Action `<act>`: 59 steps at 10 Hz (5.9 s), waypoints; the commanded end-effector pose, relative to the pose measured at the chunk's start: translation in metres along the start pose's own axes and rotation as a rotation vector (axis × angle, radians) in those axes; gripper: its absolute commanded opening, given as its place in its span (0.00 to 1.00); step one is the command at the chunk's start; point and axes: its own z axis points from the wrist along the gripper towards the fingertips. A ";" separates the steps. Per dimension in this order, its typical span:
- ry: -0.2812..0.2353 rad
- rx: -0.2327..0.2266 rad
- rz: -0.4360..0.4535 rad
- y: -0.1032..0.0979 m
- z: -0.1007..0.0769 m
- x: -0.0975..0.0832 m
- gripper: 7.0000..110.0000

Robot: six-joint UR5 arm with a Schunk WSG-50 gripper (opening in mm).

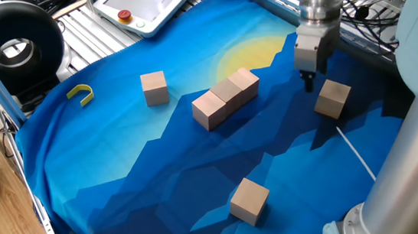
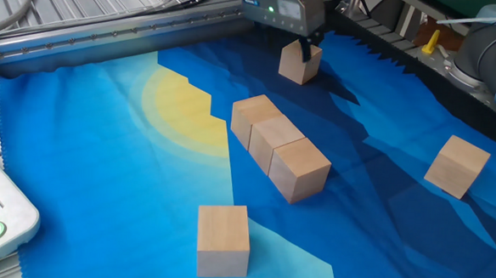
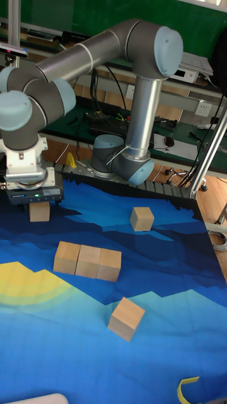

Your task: Stack the blocks into a pyramid shape

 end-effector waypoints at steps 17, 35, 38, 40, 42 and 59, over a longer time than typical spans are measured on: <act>0.151 0.060 0.078 -0.008 0.018 0.027 0.57; -0.068 -0.127 0.264 0.059 -0.136 -0.060 0.00; -0.136 -0.216 0.276 0.072 -0.144 -0.099 0.00; -0.140 -0.232 0.310 0.084 -0.141 -0.118 0.00; -0.134 -0.235 0.307 0.087 -0.139 -0.122 0.00; -0.233 0.118 0.342 0.035 -0.145 -0.153 0.00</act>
